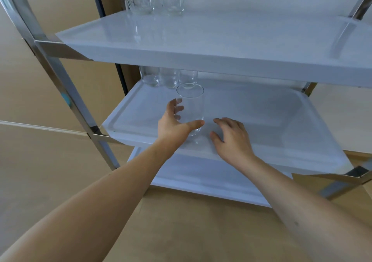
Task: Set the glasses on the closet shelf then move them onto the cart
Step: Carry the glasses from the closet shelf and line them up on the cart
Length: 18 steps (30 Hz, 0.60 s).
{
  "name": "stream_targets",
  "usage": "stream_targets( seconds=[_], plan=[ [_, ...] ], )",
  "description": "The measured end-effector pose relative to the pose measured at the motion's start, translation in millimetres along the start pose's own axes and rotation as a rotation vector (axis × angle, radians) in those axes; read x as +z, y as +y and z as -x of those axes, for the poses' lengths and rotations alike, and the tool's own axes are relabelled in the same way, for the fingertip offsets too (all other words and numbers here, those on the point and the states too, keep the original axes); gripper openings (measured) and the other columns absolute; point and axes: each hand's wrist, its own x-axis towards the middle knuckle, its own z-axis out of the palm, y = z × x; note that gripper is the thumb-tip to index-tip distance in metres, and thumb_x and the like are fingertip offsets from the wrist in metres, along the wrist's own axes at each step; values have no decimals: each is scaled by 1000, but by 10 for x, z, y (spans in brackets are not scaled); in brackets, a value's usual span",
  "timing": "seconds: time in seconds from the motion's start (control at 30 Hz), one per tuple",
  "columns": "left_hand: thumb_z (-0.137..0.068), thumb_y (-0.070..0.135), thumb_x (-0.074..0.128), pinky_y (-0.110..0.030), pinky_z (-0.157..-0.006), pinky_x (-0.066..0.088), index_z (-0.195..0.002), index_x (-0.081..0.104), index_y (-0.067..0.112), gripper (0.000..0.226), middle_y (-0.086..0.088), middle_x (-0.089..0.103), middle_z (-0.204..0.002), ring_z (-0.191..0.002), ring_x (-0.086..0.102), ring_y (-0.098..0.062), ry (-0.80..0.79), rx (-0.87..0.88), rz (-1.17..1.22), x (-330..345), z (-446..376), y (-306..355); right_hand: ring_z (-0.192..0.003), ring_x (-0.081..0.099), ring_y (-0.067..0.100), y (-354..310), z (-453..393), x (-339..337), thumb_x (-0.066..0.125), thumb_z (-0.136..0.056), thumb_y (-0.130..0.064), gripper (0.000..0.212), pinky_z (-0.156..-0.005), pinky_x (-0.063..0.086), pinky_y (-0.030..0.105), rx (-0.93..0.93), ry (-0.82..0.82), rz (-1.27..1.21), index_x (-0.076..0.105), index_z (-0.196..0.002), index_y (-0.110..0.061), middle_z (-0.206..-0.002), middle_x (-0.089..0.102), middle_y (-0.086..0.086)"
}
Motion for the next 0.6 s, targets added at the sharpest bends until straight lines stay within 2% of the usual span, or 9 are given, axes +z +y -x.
stream_targets(
  seconds=[0.17, 0.33, 0.43, 0.53, 0.6],
  plan=[
    [-68, 32, 93, -24, -88, 45, -135, 46, 41, 83, 15, 58, -126, -113, 56, -9, -41, 9, -5, 92, -27, 22, -136, 41, 36, 41, 18, -14, 66, -93, -33, 56, -113, 33, 43, -21, 54, -63, 52, -144, -13, -144, 54, 10],
    [-69, 32, 92, -21, -88, 45, -140, 44, 42, 86, 14, 57, -128, -115, 55, -8, -137, 25, -10, 296, -35, 88, -138, 37, 33, 112, 33, -65, 78, -82, -47, 87, -112, 32, 38, 1, 58, -93, 40, -151, -10, -145, 52, 11],
    [-70, 32, 92, -15, -83, 45, -140, 44, 44, 86, 12, 56, -127, -116, 54, -7, -211, 15, -8, 425, -37, 109, -136, 41, 26, 110, 10, -91, 83, -71, -56, 102, -105, 38, 34, 54, 100, -182, 36, -152, -14, -142, 54, 4],
    [-70, 39, 92, -24, -96, 47, -144, 43, 43, 89, 9, 55, -133, -124, 52, -9, -307, -15, 12, 481, -49, 107, -127, 50, 21, 83, -24, -95, 87, -69, -49, 98, -90, 41, 28, 89, 165, -338, 36, -149, -20, -133, 58, -4],
    [-64, 56, 87, -28, -104, 43, -147, 43, 41, 95, 9, 54, -135, -129, 50, -8, -341, -33, 37, 447, -58, 129, -124, 54, 20, 66, -31, -78, 87, -71, -47, 96, -90, 43, 29, 112, 185, -394, 37, -149, -21, -131, 60, -5]
  ],
)
